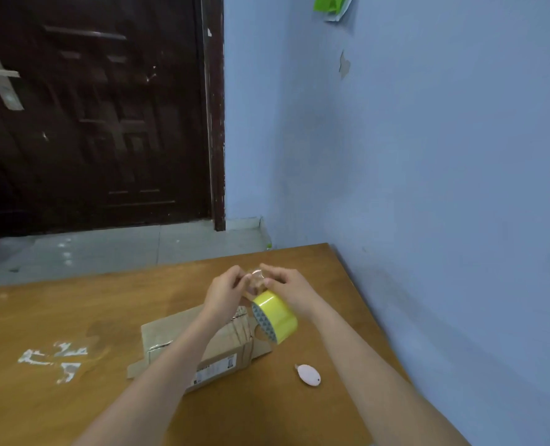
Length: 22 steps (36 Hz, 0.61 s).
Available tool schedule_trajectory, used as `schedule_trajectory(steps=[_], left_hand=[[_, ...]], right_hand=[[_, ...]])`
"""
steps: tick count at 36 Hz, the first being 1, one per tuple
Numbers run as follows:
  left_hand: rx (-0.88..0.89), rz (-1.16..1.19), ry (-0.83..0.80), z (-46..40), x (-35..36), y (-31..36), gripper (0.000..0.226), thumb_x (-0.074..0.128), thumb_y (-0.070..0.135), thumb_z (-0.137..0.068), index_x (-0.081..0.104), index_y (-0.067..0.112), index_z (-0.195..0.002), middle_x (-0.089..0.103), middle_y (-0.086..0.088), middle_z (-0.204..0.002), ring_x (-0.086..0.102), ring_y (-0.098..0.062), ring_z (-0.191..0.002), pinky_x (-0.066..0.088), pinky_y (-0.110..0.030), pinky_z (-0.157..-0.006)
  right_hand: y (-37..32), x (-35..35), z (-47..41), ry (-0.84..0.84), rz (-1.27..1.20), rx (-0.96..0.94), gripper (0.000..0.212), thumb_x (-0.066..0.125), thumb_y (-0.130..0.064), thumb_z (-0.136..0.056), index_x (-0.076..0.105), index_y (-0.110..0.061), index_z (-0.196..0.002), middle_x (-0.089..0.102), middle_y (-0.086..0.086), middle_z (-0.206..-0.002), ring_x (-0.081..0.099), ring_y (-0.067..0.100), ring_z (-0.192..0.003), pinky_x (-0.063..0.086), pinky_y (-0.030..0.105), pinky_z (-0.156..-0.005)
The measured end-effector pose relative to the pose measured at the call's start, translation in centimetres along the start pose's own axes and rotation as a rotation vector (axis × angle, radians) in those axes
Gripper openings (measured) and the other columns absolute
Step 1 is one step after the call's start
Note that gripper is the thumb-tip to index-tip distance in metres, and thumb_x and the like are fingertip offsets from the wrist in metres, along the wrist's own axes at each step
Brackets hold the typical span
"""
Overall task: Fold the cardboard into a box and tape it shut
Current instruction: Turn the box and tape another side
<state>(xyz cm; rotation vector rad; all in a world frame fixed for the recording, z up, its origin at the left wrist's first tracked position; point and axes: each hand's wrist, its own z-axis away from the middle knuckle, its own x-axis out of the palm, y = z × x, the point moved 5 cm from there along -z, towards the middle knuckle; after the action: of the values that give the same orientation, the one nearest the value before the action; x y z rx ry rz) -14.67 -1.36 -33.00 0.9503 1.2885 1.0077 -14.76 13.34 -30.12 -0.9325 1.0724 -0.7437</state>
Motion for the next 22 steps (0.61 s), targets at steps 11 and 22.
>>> schedule_trajectory(steps=[11,22], left_hand=[[-0.196,0.229,0.116,-1.1,-2.5,-0.4,0.027,0.051,0.017,-0.096,0.049,0.007,-0.071,0.058,-0.009,-0.069,0.059,-0.022,-0.045,0.058,-0.042,-0.06],[-0.3,0.234,0.033,-2.6,-2.3,0.8,0.025,0.05,0.015,-0.095,0.049,0.009,-0.071,0.054,-0.008,-0.063,0.054,-0.022,-0.044,0.053,-0.032,-0.053]], right_hand=[[-0.6,0.5,1.8,0.059,-0.219,-0.064,0.028,0.05,-0.036,-0.096,0.068,-0.016,-0.089,0.063,-0.012,-0.077,0.056,0.002,-0.071,0.044,0.014,-0.065],[-1.9,0.8,2.9,0.057,-0.274,-0.103,0.022,0.052,-0.03,-0.096,0.068,-0.016,-0.088,0.067,-0.001,-0.082,0.061,0.007,-0.071,0.048,0.013,-0.062]])
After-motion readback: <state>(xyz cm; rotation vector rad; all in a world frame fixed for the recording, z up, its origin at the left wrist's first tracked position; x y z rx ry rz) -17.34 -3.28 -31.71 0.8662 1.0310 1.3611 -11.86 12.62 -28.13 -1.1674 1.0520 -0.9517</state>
